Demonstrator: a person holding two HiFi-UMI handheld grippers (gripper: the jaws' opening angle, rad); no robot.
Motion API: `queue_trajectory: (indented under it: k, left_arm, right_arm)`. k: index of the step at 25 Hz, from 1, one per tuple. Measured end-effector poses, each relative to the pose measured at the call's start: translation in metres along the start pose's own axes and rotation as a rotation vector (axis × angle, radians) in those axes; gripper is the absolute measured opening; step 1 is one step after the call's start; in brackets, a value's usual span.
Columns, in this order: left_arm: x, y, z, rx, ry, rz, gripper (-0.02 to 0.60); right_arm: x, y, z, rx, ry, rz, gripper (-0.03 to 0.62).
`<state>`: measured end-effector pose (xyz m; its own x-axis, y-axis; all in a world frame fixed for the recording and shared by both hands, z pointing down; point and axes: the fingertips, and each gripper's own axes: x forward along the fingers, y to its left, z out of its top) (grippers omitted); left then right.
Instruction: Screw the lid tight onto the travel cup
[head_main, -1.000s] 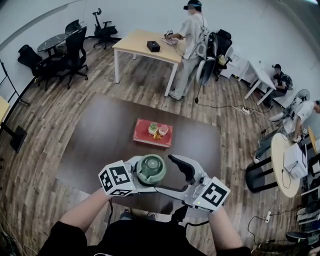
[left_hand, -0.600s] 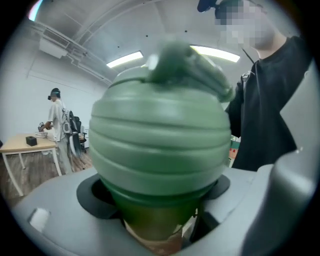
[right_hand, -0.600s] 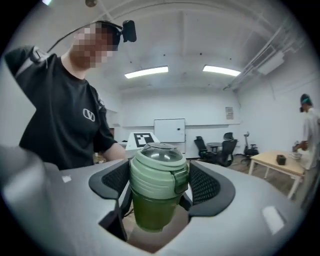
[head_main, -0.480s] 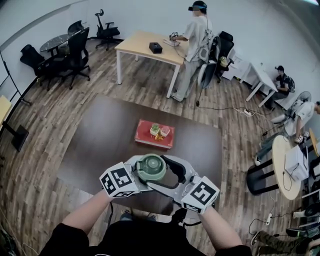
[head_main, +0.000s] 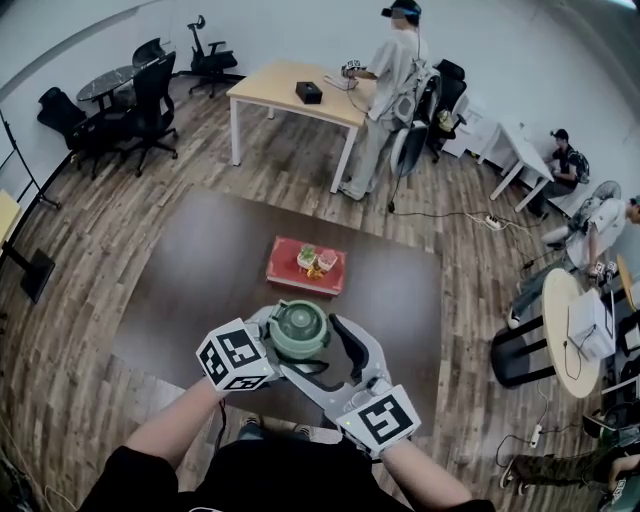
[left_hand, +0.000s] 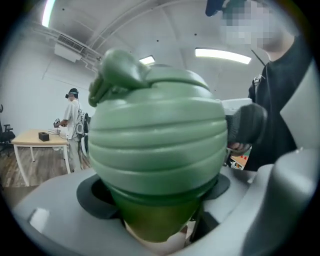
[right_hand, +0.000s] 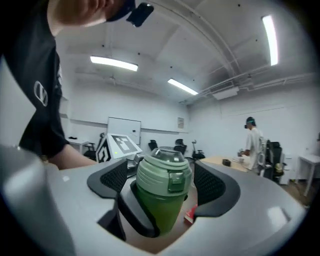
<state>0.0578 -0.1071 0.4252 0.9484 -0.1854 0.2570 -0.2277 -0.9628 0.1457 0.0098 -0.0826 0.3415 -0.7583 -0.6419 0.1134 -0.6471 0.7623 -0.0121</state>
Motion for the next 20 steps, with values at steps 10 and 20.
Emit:
queue_trajectory:
  k: [10,20]
  left_arm:
    - [0.005,-0.039,-0.006,0.098,0.065,-0.163,0.42]
    - [-0.001,0.001,-0.008,0.017,0.051,0.053,0.419]
  right_arm:
    - [-0.023,-0.005,-0.005,-0.125,0.108,0.786,0.407]
    - [0.01,-0.014,-0.004,0.063,0.046,0.059,0.379]
